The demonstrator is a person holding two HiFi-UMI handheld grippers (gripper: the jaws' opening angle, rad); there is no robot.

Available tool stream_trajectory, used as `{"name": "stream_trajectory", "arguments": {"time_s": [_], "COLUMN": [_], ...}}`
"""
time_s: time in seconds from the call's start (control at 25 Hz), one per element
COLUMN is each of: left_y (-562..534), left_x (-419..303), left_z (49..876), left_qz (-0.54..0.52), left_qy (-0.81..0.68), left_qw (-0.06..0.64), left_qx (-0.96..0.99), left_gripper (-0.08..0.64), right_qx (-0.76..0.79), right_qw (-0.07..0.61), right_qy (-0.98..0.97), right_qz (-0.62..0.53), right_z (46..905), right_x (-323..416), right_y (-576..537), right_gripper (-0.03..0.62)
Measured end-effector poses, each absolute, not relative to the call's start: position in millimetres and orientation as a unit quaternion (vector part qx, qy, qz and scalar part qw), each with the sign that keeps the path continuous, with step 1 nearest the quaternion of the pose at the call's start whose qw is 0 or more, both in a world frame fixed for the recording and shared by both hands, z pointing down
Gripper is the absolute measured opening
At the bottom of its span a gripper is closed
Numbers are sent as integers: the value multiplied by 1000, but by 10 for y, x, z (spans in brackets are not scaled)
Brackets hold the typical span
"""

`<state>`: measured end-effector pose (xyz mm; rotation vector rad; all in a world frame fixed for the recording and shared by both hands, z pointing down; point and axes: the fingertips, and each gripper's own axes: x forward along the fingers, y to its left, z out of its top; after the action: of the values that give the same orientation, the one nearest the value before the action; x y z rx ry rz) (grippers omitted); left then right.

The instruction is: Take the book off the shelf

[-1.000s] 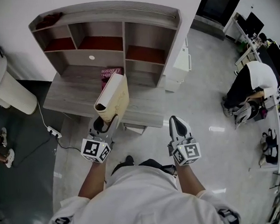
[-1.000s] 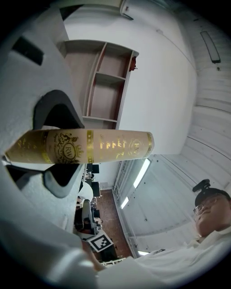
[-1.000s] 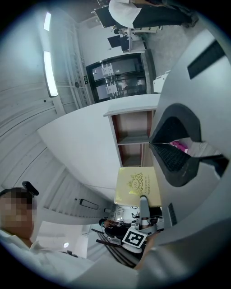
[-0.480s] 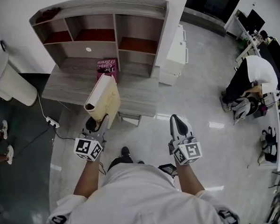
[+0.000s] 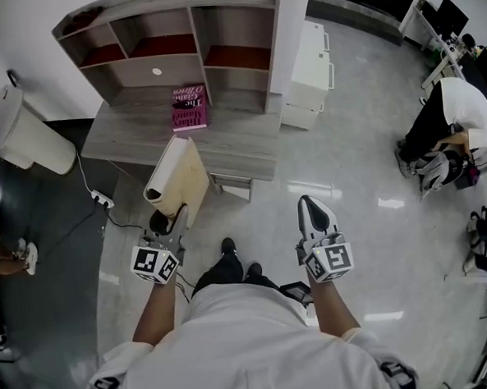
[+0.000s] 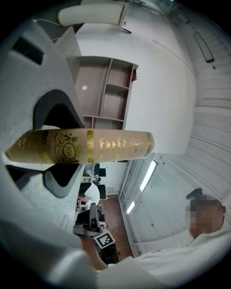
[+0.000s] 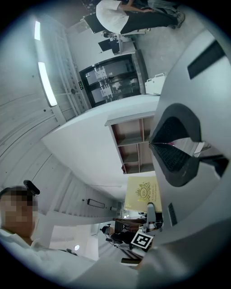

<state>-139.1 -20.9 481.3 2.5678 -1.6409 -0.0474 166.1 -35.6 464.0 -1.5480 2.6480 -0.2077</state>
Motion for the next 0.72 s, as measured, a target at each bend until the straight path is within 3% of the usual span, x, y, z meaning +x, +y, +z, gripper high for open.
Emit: {"name": "stream_trajectory", "arguments": {"time_s": [0.72], "left_y": [-252], "left_x": [-1398], "left_z": [4669], "left_qz": [-21], "left_qy": [-471], "left_qw": [38], "left_qx": [881], "left_gripper": [201], "right_qx": [-521], "right_qw": [33], "right_qy": [850], "right_qz": [-74], "right_z": [4629], "right_x": [1467], "right_y": [-228], "right_gripper": [14]}}
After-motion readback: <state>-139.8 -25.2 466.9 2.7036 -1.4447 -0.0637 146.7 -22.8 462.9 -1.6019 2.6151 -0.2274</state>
